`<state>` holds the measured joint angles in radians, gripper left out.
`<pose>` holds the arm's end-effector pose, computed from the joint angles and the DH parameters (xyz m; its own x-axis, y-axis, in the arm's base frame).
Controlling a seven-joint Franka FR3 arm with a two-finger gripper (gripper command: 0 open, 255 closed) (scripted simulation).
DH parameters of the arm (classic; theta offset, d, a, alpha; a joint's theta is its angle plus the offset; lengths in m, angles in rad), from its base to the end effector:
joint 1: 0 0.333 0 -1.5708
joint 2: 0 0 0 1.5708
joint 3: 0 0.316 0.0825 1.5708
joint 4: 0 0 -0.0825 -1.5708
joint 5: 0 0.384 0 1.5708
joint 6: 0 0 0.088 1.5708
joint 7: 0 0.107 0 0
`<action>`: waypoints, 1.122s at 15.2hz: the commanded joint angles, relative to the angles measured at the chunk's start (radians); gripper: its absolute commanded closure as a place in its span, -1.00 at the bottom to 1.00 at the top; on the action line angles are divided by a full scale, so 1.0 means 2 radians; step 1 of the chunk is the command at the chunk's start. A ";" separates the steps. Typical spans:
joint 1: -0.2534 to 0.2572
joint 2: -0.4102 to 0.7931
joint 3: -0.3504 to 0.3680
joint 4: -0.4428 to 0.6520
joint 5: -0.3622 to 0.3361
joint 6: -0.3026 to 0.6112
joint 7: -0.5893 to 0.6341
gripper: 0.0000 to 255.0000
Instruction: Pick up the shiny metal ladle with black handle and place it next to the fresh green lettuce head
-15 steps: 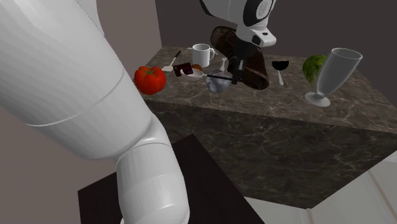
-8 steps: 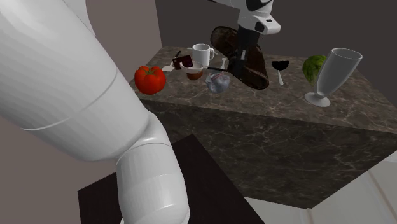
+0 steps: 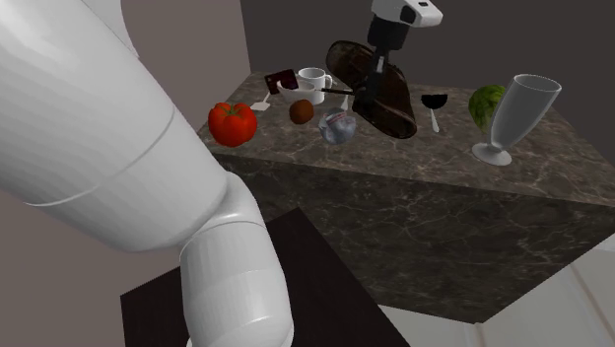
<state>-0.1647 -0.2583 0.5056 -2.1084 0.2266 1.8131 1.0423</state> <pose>0.4428 0.1927 0.5063 0.7049 -0.7003 -0.1129 -0.7038 -0.7103 0.0113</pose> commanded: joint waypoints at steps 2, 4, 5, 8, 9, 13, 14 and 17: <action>-0.005 0.013 -0.003 0.020 -0.008 -0.009 -0.003 1.00; -0.015 0.043 -0.008 0.047 -0.024 -0.010 -0.010 1.00; -0.020 0.058 -0.010 0.062 -0.032 -0.011 -0.013 1.00; -0.030 0.106 -0.017 0.109 -0.056 -0.017 -0.022 1.00; -0.033 0.122 -0.019 0.126 -0.064 -0.020 -0.024 1.00; -0.040 0.190 -0.028 0.203 -0.095 -0.037 -0.033 1.00; -0.041 0.207 -0.031 0.225 -0.103 -0.043 -0.035 1.00; -0.041 0.249 -0.037 0.271 -0.120 -0.052 -0.040 1.00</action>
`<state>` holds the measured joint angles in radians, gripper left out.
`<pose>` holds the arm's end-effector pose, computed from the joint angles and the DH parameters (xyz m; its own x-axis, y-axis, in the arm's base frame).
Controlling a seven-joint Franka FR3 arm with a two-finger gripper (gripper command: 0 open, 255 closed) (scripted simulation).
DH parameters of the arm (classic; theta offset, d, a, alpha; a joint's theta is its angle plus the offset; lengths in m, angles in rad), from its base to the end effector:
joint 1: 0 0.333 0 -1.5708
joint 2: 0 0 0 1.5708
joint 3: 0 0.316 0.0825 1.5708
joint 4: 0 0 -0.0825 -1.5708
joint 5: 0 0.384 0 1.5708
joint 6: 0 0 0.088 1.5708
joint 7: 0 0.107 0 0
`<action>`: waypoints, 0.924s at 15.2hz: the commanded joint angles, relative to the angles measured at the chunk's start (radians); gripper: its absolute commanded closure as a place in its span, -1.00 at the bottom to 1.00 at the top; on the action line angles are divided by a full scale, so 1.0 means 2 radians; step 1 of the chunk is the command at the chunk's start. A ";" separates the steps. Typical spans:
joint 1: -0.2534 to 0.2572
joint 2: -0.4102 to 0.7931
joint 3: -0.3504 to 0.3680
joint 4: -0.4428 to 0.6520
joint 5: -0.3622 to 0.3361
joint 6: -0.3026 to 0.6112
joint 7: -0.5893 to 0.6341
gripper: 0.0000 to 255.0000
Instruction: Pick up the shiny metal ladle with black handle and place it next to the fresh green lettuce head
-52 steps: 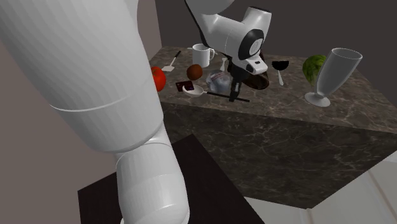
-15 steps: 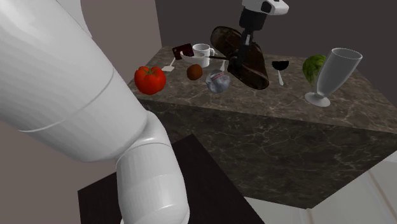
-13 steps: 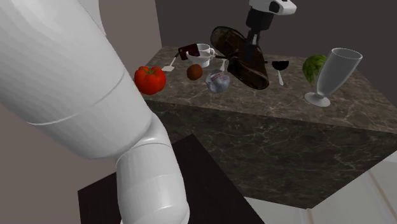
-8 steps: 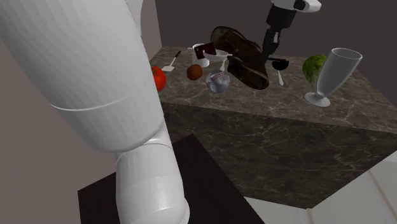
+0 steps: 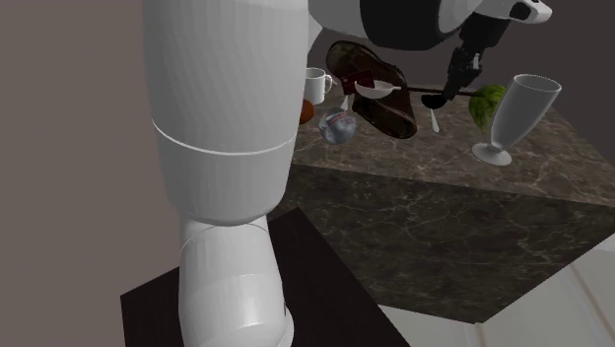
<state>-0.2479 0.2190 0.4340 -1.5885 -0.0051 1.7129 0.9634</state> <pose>0.6093 0.0919 0.5103 0.7044 -0.7007 -0.1134 -0.7043 -0.7098 0.0118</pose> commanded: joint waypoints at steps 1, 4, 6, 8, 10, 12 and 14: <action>0.000 0.010 -0.001 0.004 -0.004 0.005 -0.001 1.00; 0.000 0.011 -0.002 -0.015 -0.005 0.025 -0.002 1.00; 0.000 0.012 -0.002 -0.026 -0.005 0.038 -0.002 1.00; 0.000 0.014 -0.003 -0.037 -0.006 0.051 -0.002 1.00; 0.000 0.017 -0.003 -0.048 -0.007 0.063 -0.002 1.00; 0.000 0.019 -0.003 -0.058 -0.008 0.076 -0.002 1.00; 0.000 0.022 -0.004 -0.068 -0.009 0.088 -0.002 1.00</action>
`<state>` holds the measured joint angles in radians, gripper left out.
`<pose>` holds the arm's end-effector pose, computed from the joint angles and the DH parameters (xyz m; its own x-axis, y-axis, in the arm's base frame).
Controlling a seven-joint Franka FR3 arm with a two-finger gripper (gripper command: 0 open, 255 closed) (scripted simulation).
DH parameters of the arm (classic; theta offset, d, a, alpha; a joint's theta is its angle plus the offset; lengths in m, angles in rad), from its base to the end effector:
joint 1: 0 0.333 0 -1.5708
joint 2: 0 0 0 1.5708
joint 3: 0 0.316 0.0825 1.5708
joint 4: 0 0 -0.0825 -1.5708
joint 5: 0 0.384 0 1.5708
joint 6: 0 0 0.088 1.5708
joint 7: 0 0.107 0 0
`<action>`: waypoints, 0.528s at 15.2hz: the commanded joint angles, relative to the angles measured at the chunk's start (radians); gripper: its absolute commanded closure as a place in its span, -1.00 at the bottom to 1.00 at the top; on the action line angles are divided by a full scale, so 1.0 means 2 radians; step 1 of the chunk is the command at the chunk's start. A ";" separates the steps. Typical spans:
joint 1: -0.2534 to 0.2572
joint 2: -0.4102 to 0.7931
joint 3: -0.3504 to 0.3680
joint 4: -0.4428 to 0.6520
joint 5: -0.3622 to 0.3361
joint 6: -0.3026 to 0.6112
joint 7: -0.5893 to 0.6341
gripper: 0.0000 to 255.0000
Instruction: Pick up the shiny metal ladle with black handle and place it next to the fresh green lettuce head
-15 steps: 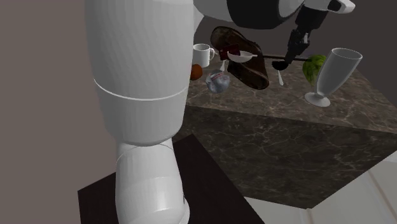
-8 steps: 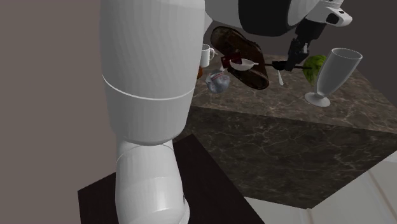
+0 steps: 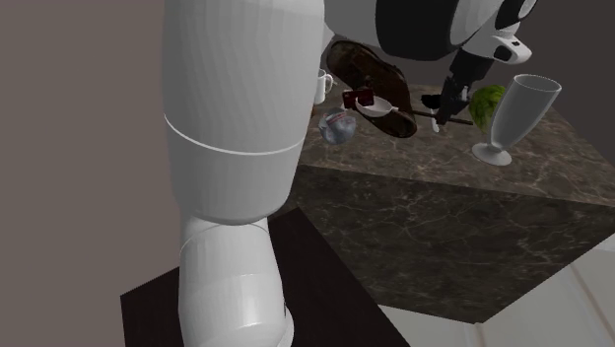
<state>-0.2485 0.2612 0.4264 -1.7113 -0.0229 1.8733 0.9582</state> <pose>0.6154 0.0890 0.4408 0.7048 -0.7002 -0.1135 -0.7037 -0.7104 0.0126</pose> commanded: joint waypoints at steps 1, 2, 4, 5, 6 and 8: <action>0.000 0.003 0.000 -0.011 -0.001 0.014 0.000 1.00; 0.000 0.005 -0.001 -0.015 -0.002 0.020 0.001 1.00; 0.001 0.009 -0.001 -0.024 -0.004 0.033 0.001 1.00; 0.001 0.011 -0.002 -0.028 -0.005 0.039 0.001 1.00; 0.001 0.013 -0.002 -0.032 -0.006 0.045 0.001 1.00; 0.002 0.018 -0.003 -0.039 -0.008 0.057 0.002 1.00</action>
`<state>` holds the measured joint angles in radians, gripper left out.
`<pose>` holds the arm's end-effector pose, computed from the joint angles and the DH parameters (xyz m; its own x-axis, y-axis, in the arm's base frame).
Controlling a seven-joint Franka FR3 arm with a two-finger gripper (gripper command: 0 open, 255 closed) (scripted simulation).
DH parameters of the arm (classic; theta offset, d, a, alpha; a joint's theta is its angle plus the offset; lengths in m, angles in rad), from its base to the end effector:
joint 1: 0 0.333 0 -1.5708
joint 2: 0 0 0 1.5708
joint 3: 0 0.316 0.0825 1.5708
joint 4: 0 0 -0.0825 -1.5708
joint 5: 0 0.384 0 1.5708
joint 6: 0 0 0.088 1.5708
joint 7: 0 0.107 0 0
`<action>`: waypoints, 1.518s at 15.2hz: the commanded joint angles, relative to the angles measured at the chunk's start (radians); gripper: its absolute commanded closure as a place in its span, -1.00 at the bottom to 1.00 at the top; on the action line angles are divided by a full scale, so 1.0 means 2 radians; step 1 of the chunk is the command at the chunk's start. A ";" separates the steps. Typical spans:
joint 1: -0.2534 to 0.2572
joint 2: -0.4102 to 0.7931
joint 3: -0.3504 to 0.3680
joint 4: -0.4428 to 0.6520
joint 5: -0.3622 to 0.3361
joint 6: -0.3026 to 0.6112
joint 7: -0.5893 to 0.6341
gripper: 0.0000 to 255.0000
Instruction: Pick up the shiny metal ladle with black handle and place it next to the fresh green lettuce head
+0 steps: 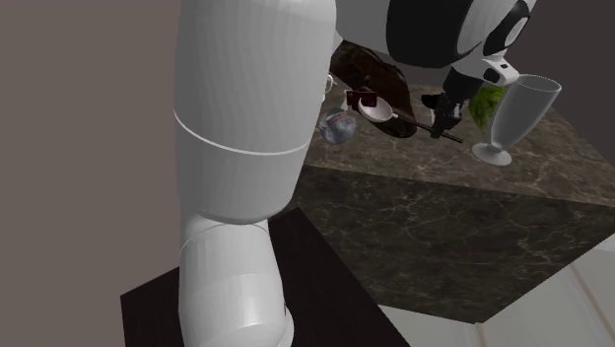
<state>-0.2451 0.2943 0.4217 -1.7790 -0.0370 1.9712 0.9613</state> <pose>0.6157 0.0893 0.3980 0.7054 -0.6996 -0.1138 -0.7031 -0.7110 0.0127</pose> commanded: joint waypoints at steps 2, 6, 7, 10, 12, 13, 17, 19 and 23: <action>0.001 0.006 -0.001 -0.013 -0.003 0.019 0.001 1.00; 0.002 0.018 -0.003 -0.025 -0.008 0.043 0.003 1.00; 0.003 0.021 -0.004 -0.028 -0.009 0.048 0.004 1.00; 0.004 0.031 -0.006 -0.037 -0.014 0.066 0.006 1.00; 0.004 0.031 -0.006 -0.037 -0.014 0.066 0.006 1.00; 0.004 0.031 -0.006 -0.037 -0.014 0.066 0.006 1.00; 0.004 0.031 -0.006 -0.037 -0.014 0.066 0.006 1.00; 0.004 0.031 -0.006 -0.036 -0.014 0.066 0.006 -1.00; 0.004 0.031 -0.006 -0.037 -0.014 0.066 0.006 -1.00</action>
<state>-0.2366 0.3570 0.4107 -1.8521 -0.0647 2.1039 0.9726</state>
